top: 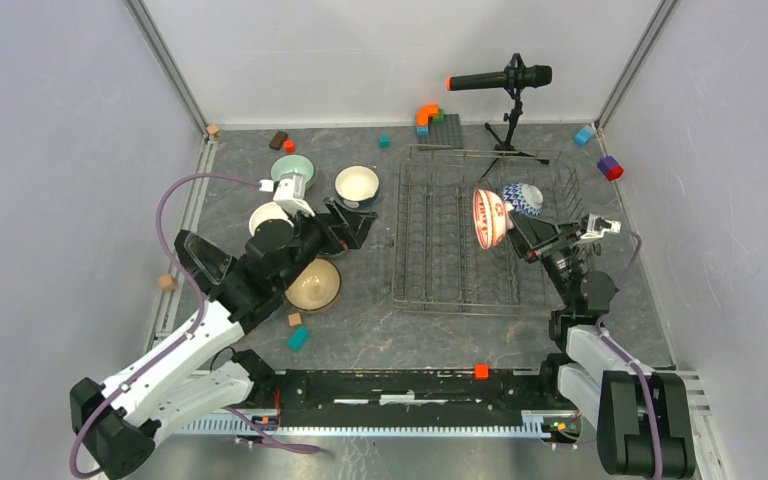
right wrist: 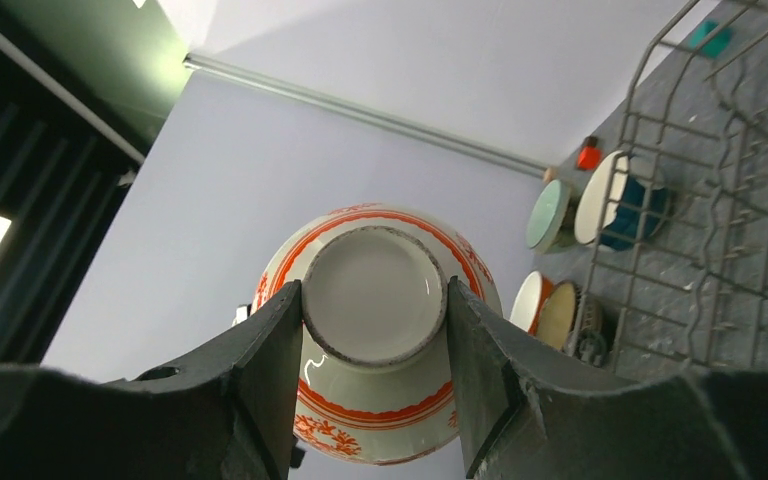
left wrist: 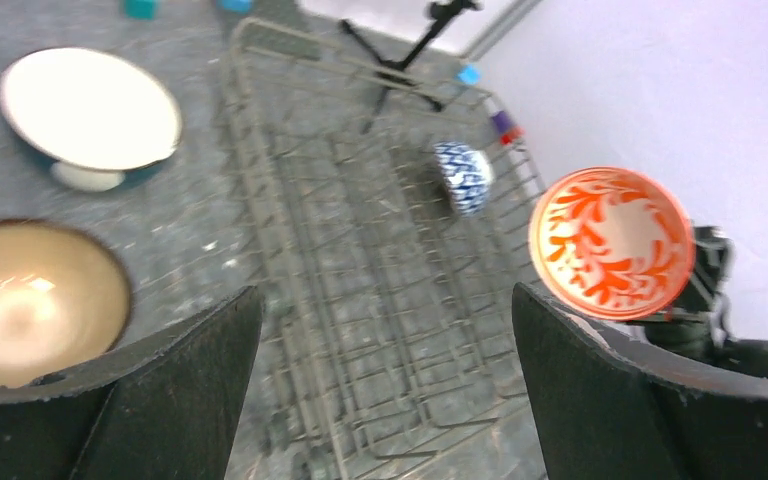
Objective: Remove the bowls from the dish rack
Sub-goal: Place the bowl at the center of the board.
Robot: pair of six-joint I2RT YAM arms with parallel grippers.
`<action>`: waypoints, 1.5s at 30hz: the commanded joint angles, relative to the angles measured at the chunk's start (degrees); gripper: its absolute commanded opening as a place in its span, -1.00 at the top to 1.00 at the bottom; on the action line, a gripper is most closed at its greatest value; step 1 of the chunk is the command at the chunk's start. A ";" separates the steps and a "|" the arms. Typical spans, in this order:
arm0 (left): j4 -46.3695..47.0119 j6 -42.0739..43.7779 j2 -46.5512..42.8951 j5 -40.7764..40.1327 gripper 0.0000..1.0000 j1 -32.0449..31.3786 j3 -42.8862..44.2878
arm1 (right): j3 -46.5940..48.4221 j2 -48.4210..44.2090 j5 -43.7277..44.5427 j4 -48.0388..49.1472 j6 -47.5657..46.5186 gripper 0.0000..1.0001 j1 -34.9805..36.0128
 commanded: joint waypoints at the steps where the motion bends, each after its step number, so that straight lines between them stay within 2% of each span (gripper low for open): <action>1: 19.86 0.11 1.46 9.82 -0.99 -0.20 -1.66 | -0.86 0.87 -1.63 14.92 7.02 1.00 0.92; 7: 30.79 10.81 10.51 23.88 -0.99 -0.29 0.80 | -0.85 1.92 -4.60 16.62 10.00 1.00 0.92; 14: 50.49 32.92 17.42 33.42 -0.99 -0.85 -4.18 | -1.21 1.97 -6.84 18.47 12.87 1.00 1.05; 16: 53.35 36.43 19.57 35.01 -0.99 -1.23 -3.42 | -1.17 1.89 -7.14 18.03 12.60 1.00 1.22; 22: 56.88 35.94 26.94 40.59 -0.98 -2.47 3.68 | -0.67 2.56 -9.11 18.41 12.34 1.00 1.31; 26: 57.42 36.97 32.18 42.23 -0.85 -4.35 7.98 | -0.30 2.78 -9.84 18.91 12.47 1.00 1.34; 29: 58.37 39.78 35.19 42.25 -0.80 -5.34 8.86 | 0.08 2.98 -10.62 19.12 12.34 1.00 1.31; 37: 64.12 38.21 39.24 42.41 -0.70 -6.22 8.87 | 0.09 3.51 -11.12 19.14 12.01 1.00 1.35; 45: 62.91 39.51 41.93 42.29 -0.55 -6.64 11.26 | 0.02 3.82 -11.55 19.07 11.68 1.00 1.35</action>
